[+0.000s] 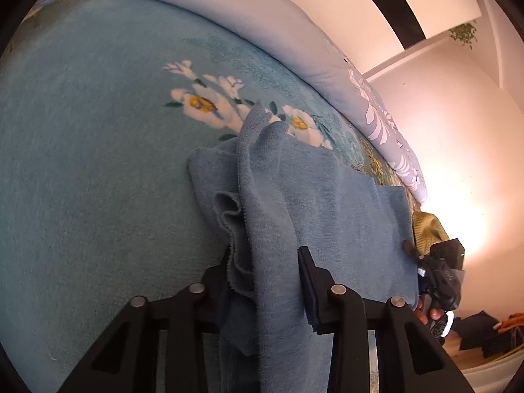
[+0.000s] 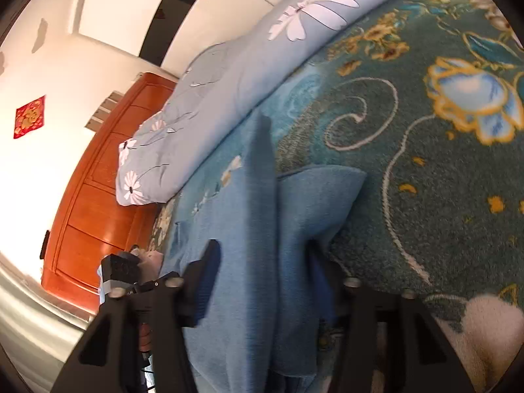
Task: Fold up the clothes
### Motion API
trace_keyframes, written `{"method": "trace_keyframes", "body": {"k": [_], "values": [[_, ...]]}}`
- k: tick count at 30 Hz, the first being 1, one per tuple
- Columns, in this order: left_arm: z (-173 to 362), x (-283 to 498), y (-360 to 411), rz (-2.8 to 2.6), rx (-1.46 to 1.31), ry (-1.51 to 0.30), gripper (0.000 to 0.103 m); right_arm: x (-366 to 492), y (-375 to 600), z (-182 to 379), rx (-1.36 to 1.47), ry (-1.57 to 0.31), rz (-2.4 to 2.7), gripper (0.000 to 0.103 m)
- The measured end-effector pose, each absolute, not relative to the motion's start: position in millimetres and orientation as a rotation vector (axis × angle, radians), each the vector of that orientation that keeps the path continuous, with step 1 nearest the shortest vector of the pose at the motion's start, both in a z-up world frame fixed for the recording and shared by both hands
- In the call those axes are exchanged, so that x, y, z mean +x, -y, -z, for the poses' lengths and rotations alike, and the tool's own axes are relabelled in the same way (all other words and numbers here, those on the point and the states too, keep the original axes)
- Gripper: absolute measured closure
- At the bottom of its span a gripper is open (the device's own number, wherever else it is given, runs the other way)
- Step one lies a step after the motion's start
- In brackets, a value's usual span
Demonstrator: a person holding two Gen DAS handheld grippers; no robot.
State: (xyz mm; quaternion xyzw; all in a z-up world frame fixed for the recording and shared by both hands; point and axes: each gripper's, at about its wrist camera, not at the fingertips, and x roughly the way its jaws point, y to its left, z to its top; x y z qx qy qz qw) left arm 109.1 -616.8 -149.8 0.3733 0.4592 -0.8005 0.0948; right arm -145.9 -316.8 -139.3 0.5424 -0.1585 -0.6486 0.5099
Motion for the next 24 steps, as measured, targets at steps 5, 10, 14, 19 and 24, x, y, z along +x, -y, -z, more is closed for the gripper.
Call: {"method": "trace_keyframes", "body": {"k": [5, 10, 14, 19, 24], "values": [[146.1, 110.9, 614.5, 2.370, 1.076, -1.376, 0.086, -141.5, 317.2, 135.0, 1.336, 0.348, 1.598, 0.086], [117.5, 125.9, 599.2, 2.422, 1.044, -1.357, 0.088, -123.9, 311.2, 100.2, 1.278, 0.313, 1.611, 0.088], [88.9, 157.8, 579.8, 2.471, 1.036, -1.333, 0.088, -98.8, 290.7, 68.7, 1.237, 0.291, 1.607, 0.088], [53.8, 199.2, 554.2, 2.515, 1.010, -1.304, 0.088, -54.8, 274.6, 36.1, 1.218, 0.254, 1.605, 0.088], [15.8, 245.7, 542.7, 2.567, 0.952, -1.224, 0.088, -12.8, 271.0, 0.3, 1.173, 0.205, 1.592, 0.088]]}}
